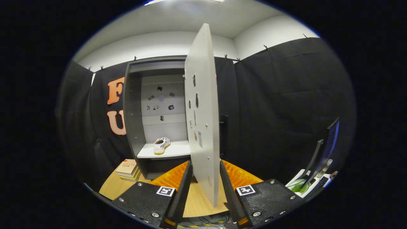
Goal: Open the shoe cabinet door, grab the shoes and put them into the shoe cabinet, then close the shoe cabinet door.
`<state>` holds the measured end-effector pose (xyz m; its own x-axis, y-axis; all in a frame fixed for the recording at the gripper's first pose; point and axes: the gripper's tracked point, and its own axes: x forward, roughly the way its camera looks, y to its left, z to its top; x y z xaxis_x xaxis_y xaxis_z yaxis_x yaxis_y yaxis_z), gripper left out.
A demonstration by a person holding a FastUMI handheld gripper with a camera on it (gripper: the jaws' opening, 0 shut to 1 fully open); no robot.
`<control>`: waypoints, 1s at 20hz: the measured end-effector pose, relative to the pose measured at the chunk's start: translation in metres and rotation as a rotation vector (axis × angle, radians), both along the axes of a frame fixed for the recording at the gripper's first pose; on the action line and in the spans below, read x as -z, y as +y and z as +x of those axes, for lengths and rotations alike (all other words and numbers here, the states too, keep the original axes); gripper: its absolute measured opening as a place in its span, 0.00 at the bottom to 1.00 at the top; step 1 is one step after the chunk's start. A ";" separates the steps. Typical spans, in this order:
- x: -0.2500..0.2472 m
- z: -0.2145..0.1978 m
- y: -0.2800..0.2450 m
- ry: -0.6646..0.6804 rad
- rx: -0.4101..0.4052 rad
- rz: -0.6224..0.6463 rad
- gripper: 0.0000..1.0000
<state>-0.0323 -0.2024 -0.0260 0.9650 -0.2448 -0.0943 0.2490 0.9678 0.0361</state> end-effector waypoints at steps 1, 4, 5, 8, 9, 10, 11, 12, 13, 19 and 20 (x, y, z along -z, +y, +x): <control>0.002 0.002 -0.010 0.005 0.017 0.001 0.56; 0.006 0.010 -0.035 0.016 0.045 0.006 0.59; 0.007 0.015 -0.041 0.019 0.047 0.007 0.60; 0.010 0.034 -0.054 0.030 0.048 0.005 0.61; 0.010 0.039 -0.059 0.027 0.049 0.003 0.62; 0.008 0.045 -0.061 0.022 0.048 0.001 0.62; 0.007 0.050 -0.064 0.017 0.049 0.002 0.63; 0.003 0.054 -0.067 0.010 0.047 0.002 0.63; 0.003 0.059 -0.068 0.006 0.048 0.002 0.63; -0.002 0.066 -0.065 0.000 0.035 -0.024 0.66; -0.002 0.066 -0.063 -0.003 0.035 -0.027 0.67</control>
<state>0.0342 -0.2657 -0.0237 0.9560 -0.2810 -0.0844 0.2829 0.9591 0.0111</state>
